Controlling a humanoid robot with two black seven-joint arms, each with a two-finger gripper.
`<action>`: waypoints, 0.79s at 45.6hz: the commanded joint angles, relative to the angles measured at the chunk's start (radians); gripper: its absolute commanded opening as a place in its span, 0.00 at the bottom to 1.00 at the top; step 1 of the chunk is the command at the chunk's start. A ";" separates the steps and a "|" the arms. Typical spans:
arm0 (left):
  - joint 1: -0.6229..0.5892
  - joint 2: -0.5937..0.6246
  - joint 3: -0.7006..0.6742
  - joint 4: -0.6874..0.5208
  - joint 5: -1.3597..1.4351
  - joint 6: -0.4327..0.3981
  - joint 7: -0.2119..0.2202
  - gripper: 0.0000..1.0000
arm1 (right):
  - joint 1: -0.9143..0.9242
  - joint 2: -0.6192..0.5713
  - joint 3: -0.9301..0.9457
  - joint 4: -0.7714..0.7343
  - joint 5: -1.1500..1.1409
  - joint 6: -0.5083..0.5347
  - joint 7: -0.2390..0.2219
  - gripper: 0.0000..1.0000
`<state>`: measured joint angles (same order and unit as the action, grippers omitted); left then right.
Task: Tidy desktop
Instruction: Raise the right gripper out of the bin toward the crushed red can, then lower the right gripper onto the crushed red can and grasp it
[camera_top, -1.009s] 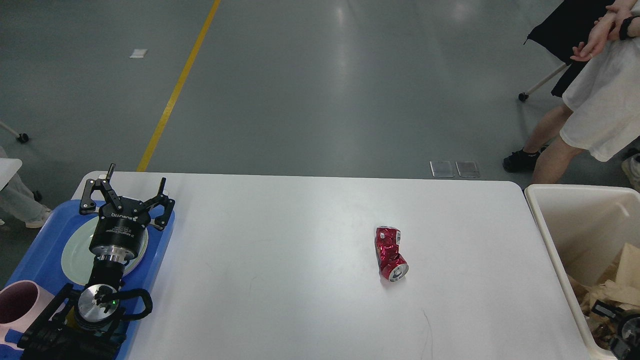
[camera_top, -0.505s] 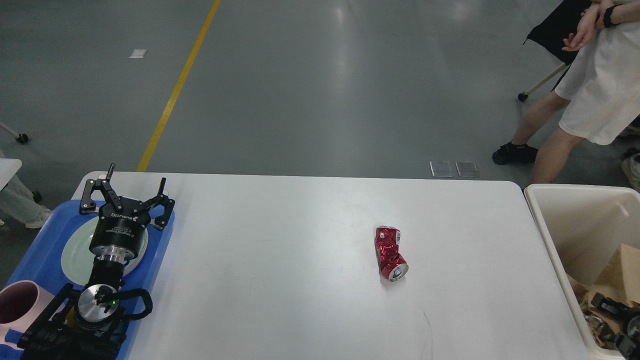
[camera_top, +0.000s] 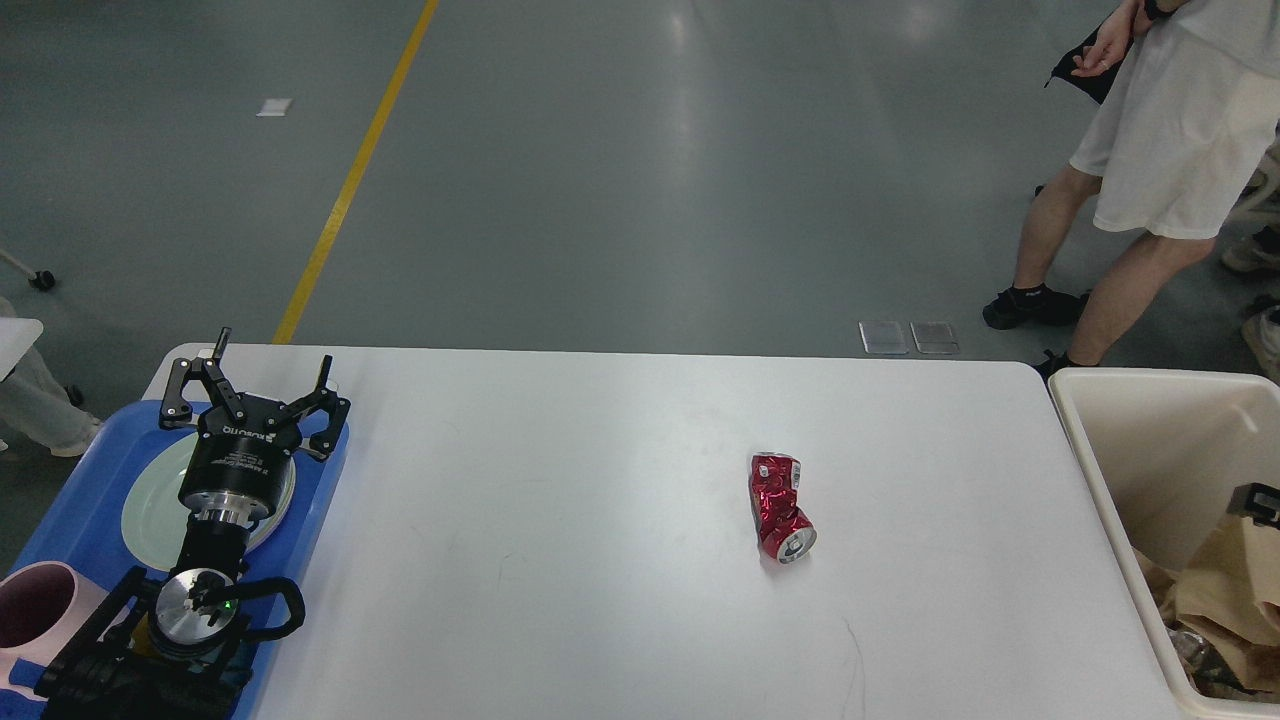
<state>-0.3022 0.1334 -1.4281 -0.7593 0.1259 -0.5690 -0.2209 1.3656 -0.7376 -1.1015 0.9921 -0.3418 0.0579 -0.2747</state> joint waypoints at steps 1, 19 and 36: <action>0.000 0.000 0.000 0.000 0.000 0.000 0.000 0.97 | 0.324 0.082 -0.196 0.224 -0.003 0.111 -0.037 1.00; 0.000 0.000 0.000 0.000 -0.002 0.001 0.000 0.97 | 0.857 0.432 -0.222 0.494 0.248 0.615 -0.034 1.00; 0.000 0.000 -0.002 0.000 -0.002 0.001 0.000 0.97 | 0.968 0.560 -0.087 0.620 0.297 0.464 0.000 1.00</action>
<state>-0.3022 0.1335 -1.4282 -0.7593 0.1243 -0.5675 -0.2209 2.3293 -0.2084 -1.2014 1.6121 -0.0535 0.5828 -0.2748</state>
